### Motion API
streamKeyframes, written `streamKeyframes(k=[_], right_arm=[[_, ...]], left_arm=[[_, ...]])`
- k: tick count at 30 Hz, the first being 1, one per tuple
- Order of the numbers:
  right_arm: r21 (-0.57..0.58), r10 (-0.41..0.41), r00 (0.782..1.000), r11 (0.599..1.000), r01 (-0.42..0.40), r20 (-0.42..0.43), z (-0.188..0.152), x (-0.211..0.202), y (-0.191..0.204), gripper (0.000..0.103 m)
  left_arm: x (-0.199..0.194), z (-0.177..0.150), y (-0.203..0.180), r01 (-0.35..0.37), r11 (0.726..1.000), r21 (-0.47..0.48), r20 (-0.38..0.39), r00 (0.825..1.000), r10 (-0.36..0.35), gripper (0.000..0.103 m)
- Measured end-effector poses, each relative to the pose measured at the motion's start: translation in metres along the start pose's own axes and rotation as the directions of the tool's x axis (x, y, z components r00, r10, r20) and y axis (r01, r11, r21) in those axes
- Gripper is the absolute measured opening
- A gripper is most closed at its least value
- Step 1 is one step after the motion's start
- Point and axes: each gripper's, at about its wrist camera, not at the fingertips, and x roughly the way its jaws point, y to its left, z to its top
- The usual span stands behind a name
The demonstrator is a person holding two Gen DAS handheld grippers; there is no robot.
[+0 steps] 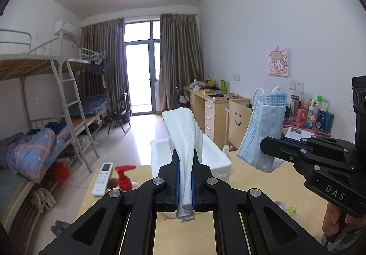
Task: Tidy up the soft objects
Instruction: 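Lower the white tissue into the foam box and open the left tool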
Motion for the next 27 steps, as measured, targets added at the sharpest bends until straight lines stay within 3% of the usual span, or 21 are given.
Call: streamKeyframes(k=[10,17,27], right_arm=[[0.016,0.002,1.000,1.000,-0.002,-0.019,0.015,0.027,-0.019,0.008],[0.021,-0.001,0.999,1.000,0.002,-0.042,0.018,0.052,-0.026,0.008],[0.021,-0.008,0.996,1.000,0.010,-0.084,0.017,0.082,-0.029,0.008]], left_arm=[[0.038,0.023,0.009,-0.006,1.000,0.001,-0.003,1.000,0.006,0.008],[0.065,0.024,0.012,-0.062,0.998,0.021,-0.010,0.998,0.063,0.008],[0.102,0.028,0.017,-0.077,0.997,0.024,-0.046,0.996,0.078,0.008]])
